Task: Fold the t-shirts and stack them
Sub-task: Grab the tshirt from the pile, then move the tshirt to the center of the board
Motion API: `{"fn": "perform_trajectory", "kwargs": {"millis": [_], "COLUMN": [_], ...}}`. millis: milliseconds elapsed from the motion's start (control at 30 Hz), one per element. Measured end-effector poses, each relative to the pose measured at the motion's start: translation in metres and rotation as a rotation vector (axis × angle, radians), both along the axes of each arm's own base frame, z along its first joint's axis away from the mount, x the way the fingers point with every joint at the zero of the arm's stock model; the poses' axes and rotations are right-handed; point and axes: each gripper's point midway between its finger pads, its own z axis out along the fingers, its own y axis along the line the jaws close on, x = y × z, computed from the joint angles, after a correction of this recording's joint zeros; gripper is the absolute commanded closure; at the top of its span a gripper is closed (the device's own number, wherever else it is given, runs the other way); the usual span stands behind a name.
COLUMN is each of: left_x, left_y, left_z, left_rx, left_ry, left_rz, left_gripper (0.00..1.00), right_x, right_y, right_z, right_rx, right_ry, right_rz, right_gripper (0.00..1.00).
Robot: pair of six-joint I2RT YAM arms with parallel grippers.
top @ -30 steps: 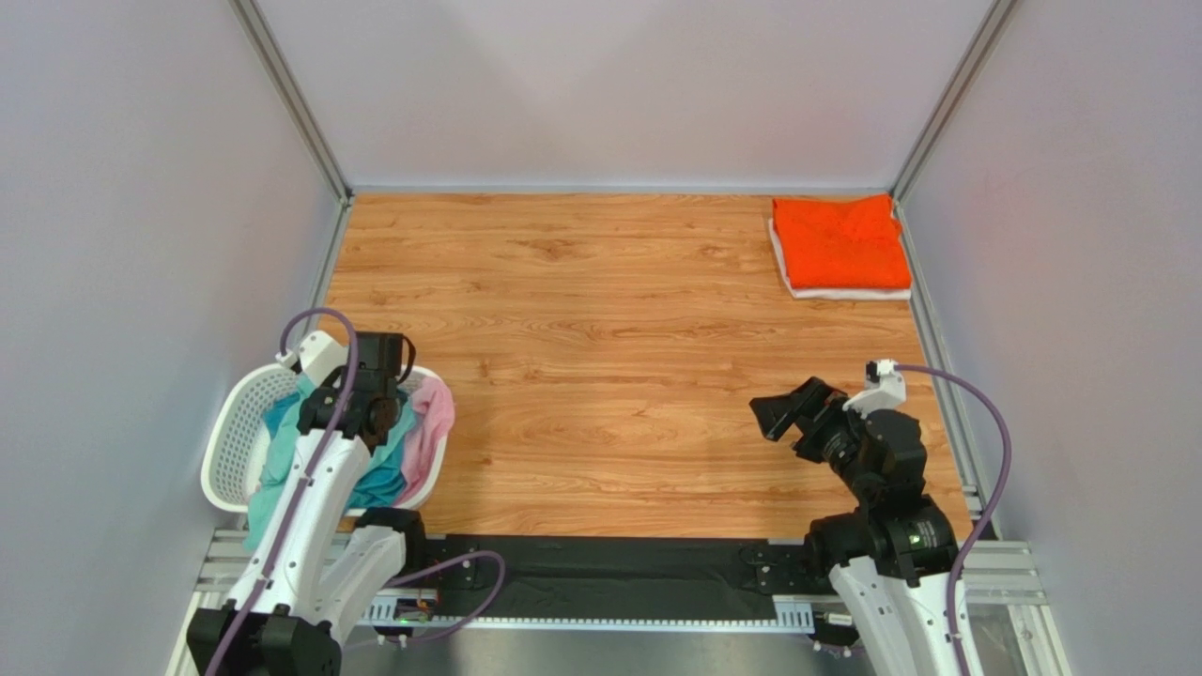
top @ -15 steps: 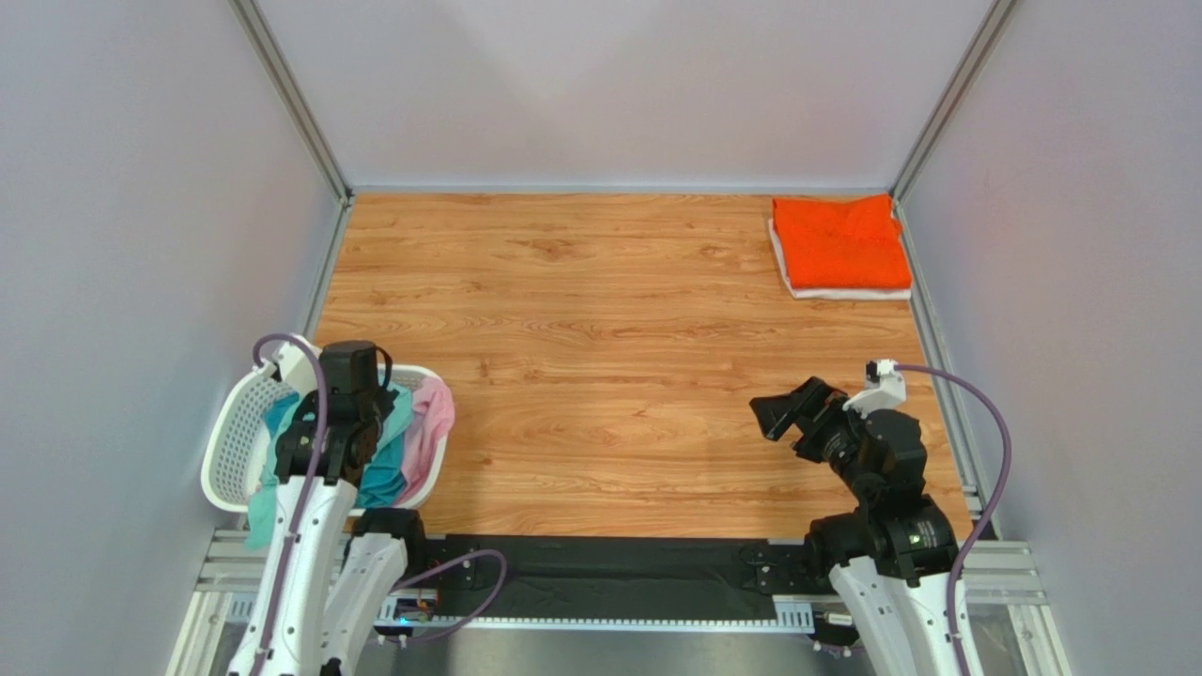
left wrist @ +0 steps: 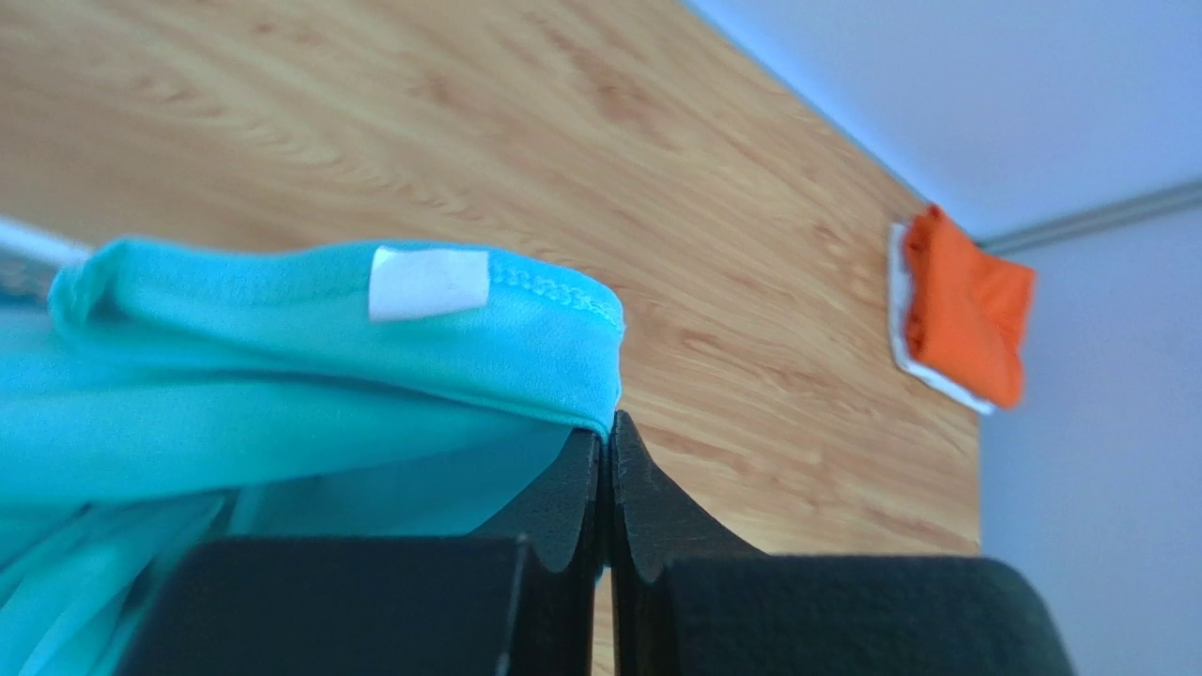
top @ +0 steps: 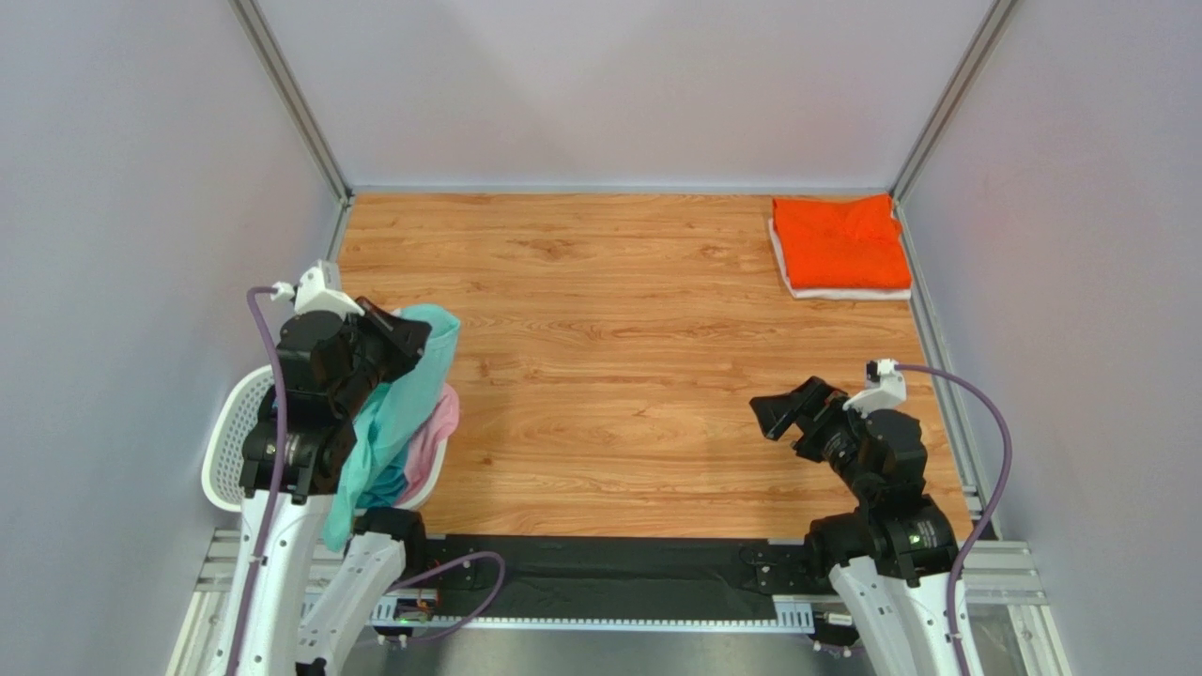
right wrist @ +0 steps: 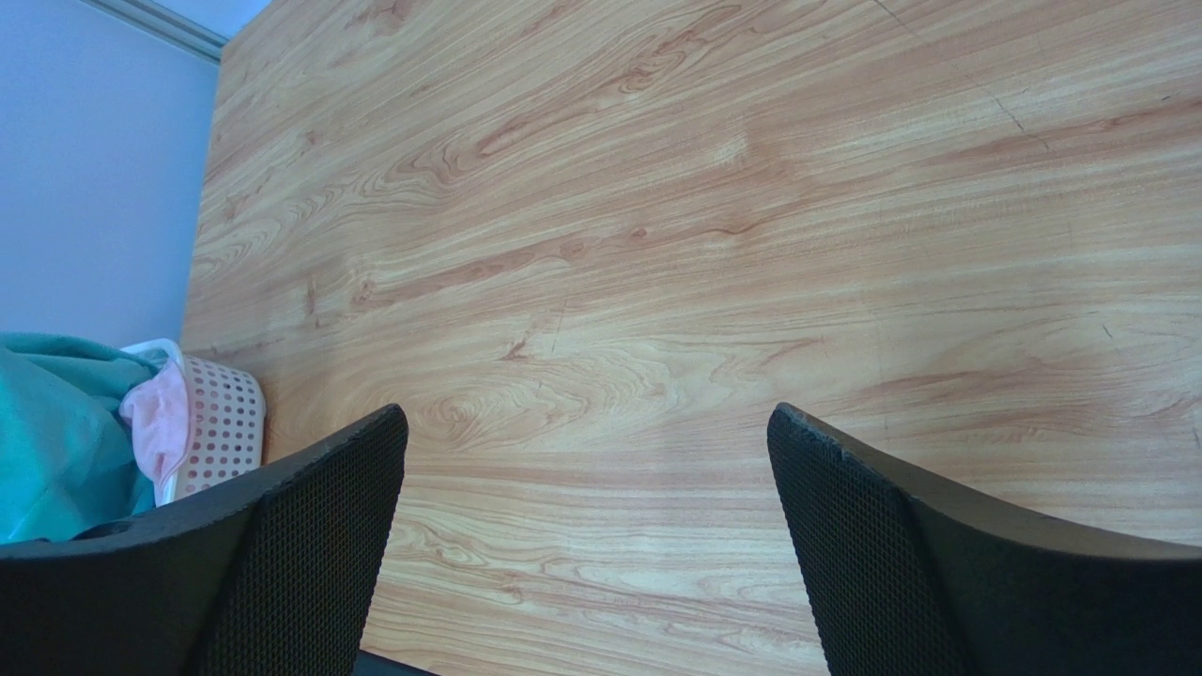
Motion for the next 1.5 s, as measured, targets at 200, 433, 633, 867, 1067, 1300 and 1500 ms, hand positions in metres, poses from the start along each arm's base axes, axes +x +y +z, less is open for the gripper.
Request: {"fn": "perform_trajectory", "kwargs": {"millis": [200, 433, 633, 867, 1067, 1300, 1500], "left_x": [0.002, -0.004, -0.020, -0.045, -0.043, -0.012, 0.005], "left_y": [-0.053, -0.129, -0.196, -0.272, -0.291, -0.242, -0.181], "left_z": [0.063, 0.114, 0.136, 0.161, 0.151, 0.055, -0.072], "left_rx": [0.002, 0.033, 0.058, 0.054, 0.064, 0.222, 0.319], "left_ry": [-0.151, -0.252, -0.299, -0.355, -0.347, -0.173, 0.111], "left_rz": [-0.246, -0.533, -0.761, -1.009, -1.042, -0.775, -0.557], "left_gripper": [1.00, 1.00, 1.00, 1.00, 1.00, 1.00, 1.00], "right_x": [0.000, 0.000, 0.002, 0.003, 0.004, 0.004, 0.005], "right_y": [0.000, -0.001, -0.004, -0.007, -0.009, -0.010, -0.007], "right_z": [0.000, 0.000, 0.000, -0.001, -0.001, -0.001, -0.004], "right_rx": [0.000, -0.001, -0.008, -0.015, -0.020, -0.022, -0.026], "right_ry": [0.000, 0.000, -0.001, -0.002, -0.003, -0.003, 0.013], "right_rz": [0.000, -0.005, -0.023, -0.040, -0.051, -0.057, -0.038], "right_gripper": [0.00, 0.00, 0.00, 0.00, 0.00, 0.00, 0.00]}}
